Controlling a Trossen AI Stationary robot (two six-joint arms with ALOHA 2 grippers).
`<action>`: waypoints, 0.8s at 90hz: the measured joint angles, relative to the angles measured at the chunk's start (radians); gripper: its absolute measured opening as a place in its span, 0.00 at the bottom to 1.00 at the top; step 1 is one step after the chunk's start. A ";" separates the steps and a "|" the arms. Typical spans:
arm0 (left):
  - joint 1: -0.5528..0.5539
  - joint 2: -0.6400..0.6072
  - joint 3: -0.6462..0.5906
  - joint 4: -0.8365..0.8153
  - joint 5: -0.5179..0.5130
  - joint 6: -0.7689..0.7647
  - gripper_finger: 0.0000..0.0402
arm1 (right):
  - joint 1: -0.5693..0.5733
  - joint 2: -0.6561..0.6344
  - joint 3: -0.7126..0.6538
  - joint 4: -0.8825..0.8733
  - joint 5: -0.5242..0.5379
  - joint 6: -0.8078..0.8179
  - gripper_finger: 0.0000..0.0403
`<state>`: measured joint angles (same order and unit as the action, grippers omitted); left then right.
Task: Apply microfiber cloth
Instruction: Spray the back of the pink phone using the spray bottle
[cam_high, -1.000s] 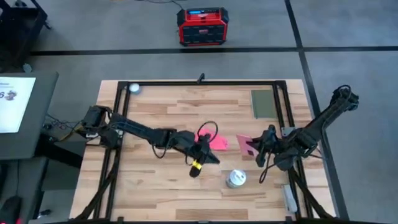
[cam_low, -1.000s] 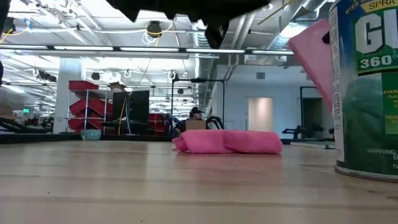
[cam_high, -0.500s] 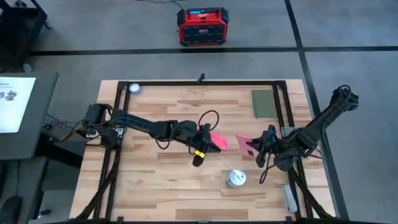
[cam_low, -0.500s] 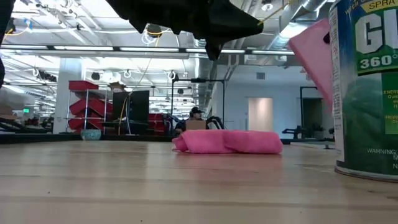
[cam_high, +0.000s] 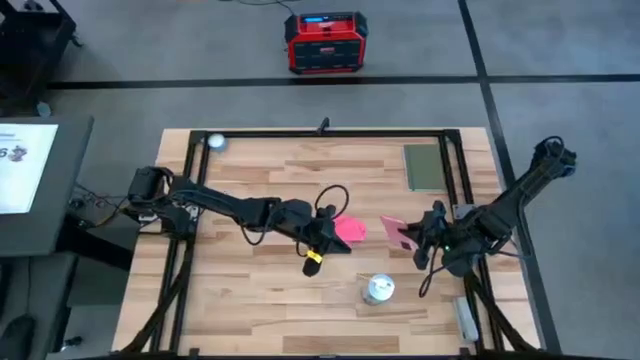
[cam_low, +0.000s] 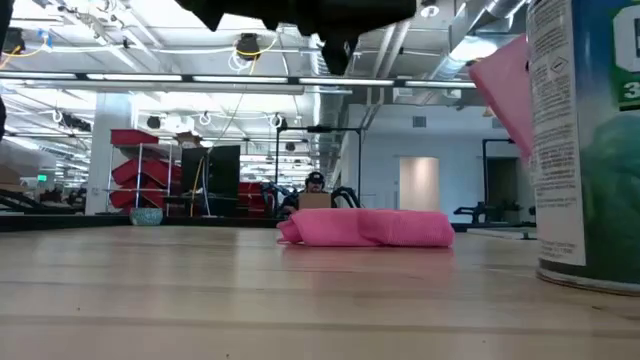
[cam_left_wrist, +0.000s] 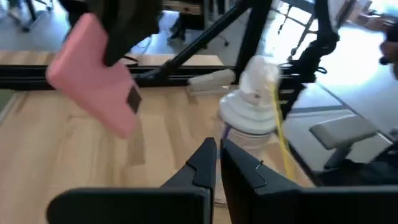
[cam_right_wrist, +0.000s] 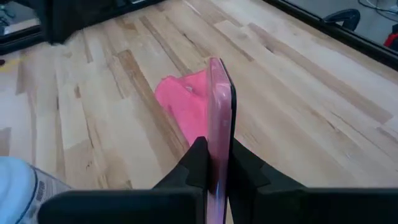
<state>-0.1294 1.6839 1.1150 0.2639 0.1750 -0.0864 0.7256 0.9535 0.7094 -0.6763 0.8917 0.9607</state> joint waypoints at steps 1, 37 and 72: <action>-0.001 0.000 0.001 0.000 -0.001 0.000 0.00 | 0.000 0.000 0.000 -0.001 0.000 0.000 0.04; -0.127 -0.054 0.000 -0.015 -0.006 0.014 0.00 | -0.001 0.000 0.000 -0.005 0.001 0.002 0.04; -0.161 0.017 0.000 0.017 -0.068 -0.045 0.00 | -0.001 0.000 0.000 -0.005 0.001 0.002 0.04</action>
<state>-0.2905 1.7013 1.1152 0.2805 0.1070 -0.1311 0.7250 0.9535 0.7094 -0.6810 0.8924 0.9623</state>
